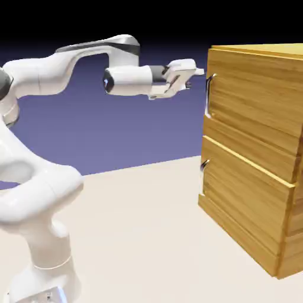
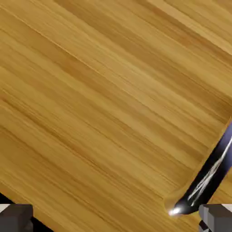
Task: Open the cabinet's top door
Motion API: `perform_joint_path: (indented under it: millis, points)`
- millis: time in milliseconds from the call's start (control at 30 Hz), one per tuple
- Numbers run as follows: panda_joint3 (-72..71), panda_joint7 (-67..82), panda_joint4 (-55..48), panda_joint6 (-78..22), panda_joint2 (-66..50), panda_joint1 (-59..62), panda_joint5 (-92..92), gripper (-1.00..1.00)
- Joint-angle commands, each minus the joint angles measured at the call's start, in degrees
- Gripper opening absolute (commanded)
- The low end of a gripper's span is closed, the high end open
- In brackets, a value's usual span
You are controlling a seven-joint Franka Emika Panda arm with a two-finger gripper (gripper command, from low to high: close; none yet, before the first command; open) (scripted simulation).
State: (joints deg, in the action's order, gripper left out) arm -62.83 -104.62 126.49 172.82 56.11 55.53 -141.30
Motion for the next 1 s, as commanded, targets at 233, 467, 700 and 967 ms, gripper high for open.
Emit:
perform_joint_path:
  millis: [233,467,700,967]
  points:
    - [-8.9,-8.8,-4.9,-0.2,3.3,7.9,-19.9,0.0]
    - [-15.2,-11.1,-12.7,-0.7,2.8,18.0,-24.7,0.0]
    - [-11.4,-6.5,-6.3,-6.0,-0.7,11.5,-24.7,-1.0]
    - [0.2,-3.2,7.6,-15.0,-4.4,-5.1,-19.2,-1.0]
